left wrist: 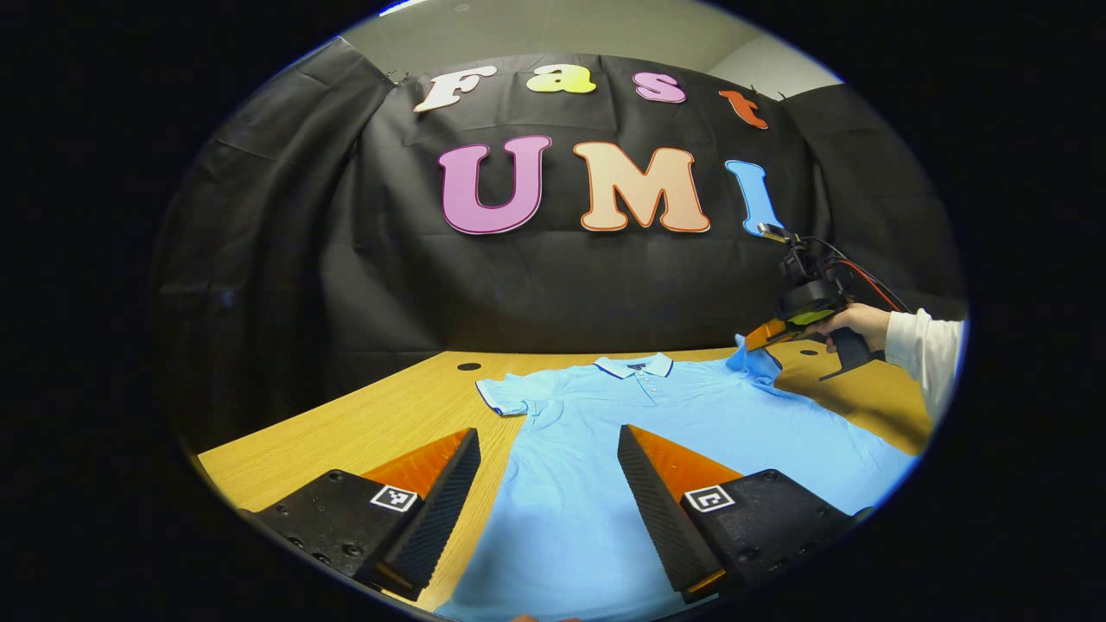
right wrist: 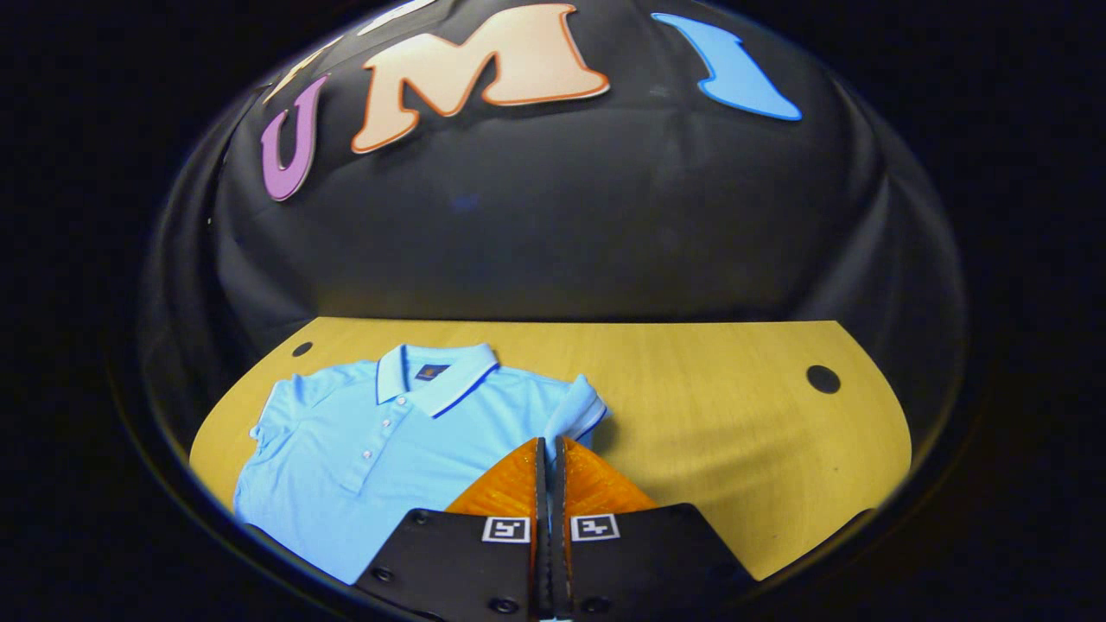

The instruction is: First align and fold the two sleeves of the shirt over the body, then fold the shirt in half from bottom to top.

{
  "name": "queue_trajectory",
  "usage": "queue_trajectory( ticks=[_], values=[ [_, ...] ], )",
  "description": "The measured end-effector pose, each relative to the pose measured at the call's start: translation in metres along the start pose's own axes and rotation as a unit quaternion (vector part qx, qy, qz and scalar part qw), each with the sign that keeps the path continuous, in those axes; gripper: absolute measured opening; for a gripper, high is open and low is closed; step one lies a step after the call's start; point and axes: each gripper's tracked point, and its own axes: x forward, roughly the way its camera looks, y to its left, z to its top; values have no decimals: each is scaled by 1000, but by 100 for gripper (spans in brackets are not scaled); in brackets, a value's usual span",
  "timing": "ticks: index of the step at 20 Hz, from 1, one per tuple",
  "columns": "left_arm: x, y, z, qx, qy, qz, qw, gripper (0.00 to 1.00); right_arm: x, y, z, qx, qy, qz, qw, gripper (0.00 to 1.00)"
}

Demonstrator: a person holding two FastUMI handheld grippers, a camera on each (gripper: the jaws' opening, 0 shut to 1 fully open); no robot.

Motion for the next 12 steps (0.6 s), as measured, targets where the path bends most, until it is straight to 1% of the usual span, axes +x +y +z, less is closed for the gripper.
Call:
queue_trajectory(
  ticks=[3,6,7,9,10,12],
  values=[
    [1,0,0,-1,-2,-1,1000,95,10,37,-20,-6,18,38,999,3],
    [1,0,0,0,0,-2,1000,96,19,46,-27,-30,19,38,999,3],
    [0,0,0,0,0,-2,1000,96,17,52,-28,-24,21,47,998,10],
    [1,-1,0,0,0,-2,1000,96,15,60,-31,-8,29,69,997,20],
    [1,0,0,0,0,-2,1000,96,14,60,-33,-7,33,71,997,32],
    [1,0,0,-1,-1,-1,1000,95,10,56,-33,-16,32,65,997,72]
  ],
)
